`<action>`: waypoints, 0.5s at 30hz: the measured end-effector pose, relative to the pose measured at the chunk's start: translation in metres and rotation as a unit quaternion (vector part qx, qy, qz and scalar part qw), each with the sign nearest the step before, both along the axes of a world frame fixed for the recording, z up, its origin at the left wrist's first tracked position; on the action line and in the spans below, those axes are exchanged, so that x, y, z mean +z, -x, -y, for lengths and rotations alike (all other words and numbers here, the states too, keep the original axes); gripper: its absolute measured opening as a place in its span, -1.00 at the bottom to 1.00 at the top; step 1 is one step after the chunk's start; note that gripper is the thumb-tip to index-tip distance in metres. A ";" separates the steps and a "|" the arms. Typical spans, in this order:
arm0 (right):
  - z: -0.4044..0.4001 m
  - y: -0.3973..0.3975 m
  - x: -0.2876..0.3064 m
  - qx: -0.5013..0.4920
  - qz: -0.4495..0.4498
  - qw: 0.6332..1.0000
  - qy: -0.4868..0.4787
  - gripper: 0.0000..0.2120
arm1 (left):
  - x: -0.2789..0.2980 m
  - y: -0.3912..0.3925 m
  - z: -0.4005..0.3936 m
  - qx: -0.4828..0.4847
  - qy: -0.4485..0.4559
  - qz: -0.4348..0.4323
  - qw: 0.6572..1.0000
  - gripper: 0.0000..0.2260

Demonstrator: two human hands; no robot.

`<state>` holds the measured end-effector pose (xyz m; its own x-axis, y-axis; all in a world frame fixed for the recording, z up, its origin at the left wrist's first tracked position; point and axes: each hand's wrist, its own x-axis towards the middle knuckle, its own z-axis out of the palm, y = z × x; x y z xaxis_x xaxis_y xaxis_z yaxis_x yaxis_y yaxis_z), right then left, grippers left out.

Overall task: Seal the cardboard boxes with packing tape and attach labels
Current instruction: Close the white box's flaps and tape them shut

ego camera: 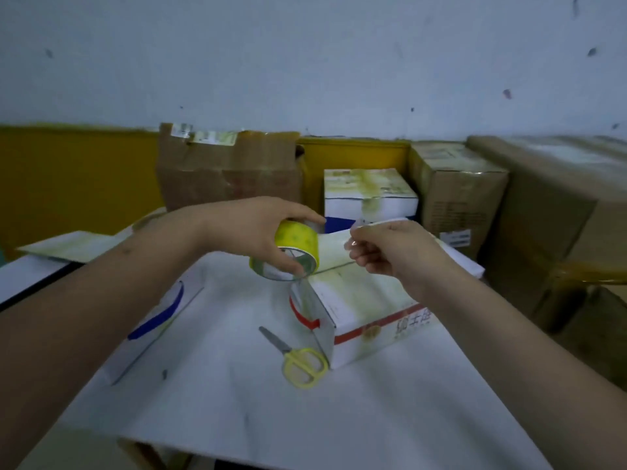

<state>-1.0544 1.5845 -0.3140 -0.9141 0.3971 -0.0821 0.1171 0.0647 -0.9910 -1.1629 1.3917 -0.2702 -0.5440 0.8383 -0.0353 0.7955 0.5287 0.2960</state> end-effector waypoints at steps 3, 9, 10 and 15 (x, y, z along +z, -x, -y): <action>-0.006 -0.004 -0.017 -0.065 -0.005 0.998 -0.004 -0.78 | -0.006 0.028 -0.015 -0.041 -0.041 -0.088 0.994 -0.57; 0.008 -0.016 -0.055 -0.176 -0.068 0.982 -0.017 -0.74 | -0.031 0.074 -0.045 -0.106 -0.089 -0.226 0.964 -0.65; 0.010 -0.016 -0.059 -0.190 -0.066 0.979 -0.019 -0.74 | -0.036 0.081 -0.047 -0.107 -0.084 -0.243 0.961 -0.64; 0.020 -0.032 -0.072 -0.236 -0.036 0.969 -0.056 -0.72 | -0.042 0.124 -0.037 -0.053 -0.071 -0.282 0.955 -0.58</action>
